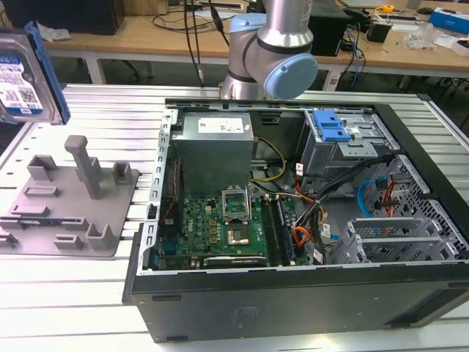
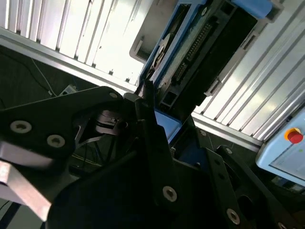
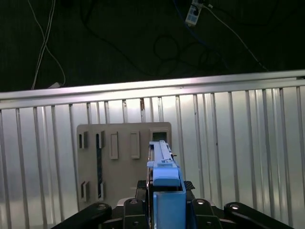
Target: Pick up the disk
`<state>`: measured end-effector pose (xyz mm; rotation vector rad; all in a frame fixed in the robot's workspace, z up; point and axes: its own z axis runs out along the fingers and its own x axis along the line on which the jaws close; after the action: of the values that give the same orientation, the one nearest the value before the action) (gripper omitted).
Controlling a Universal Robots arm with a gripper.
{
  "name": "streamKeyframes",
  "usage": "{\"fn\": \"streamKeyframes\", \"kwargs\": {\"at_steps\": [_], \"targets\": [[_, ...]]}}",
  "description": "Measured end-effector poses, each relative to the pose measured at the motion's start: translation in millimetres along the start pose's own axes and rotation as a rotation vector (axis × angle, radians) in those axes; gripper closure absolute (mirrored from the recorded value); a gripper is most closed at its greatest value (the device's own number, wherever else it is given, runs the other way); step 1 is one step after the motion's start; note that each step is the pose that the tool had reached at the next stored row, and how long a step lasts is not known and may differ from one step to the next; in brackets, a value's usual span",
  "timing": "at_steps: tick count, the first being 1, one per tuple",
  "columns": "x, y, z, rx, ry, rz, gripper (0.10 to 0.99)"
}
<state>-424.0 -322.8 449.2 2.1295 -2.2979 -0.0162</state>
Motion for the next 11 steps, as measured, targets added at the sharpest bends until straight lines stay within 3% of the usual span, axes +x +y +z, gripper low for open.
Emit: {"fn": "streamKeyframes", "kwargs": {"at_steps": [7,11], "targets": [[5.0,-1.1,-37.9,0.0,0.0002,-0.003,0.718],[5.1,-1.1,-38.0,0.0,0.0006,-0.003,0.718]]}}
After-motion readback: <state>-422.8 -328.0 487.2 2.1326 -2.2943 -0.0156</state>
